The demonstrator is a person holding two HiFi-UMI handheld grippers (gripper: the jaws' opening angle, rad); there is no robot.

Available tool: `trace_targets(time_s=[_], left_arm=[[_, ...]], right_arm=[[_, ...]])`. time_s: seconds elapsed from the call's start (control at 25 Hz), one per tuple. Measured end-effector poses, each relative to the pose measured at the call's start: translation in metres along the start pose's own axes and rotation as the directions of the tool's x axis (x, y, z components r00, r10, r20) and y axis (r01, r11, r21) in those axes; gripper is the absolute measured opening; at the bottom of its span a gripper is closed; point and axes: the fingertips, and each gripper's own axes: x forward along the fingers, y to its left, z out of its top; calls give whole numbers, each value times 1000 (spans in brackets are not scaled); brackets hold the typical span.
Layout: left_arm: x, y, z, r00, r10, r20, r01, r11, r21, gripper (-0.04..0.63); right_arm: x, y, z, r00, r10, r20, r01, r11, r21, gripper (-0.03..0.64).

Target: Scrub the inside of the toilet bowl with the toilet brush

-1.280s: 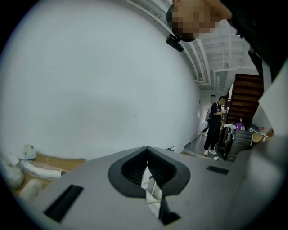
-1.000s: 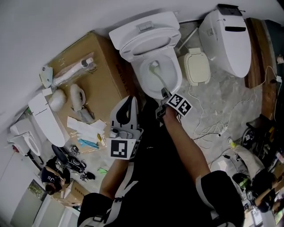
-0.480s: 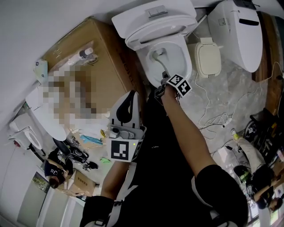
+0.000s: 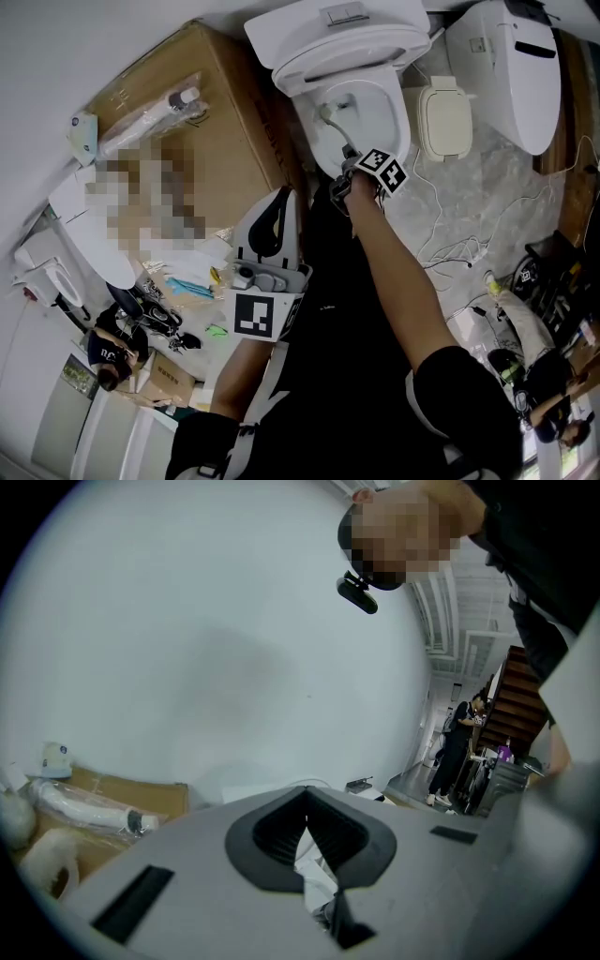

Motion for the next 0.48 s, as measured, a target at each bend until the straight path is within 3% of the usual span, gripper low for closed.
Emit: trace_targets(time_s=[0.48], left_arm=[[3, -23, -5, 999, -41, -25, 41, 999, 7, 6]], right_arm=[[-25, -78, -11, 982, -125, -145, 96, 977, -190, 110]])
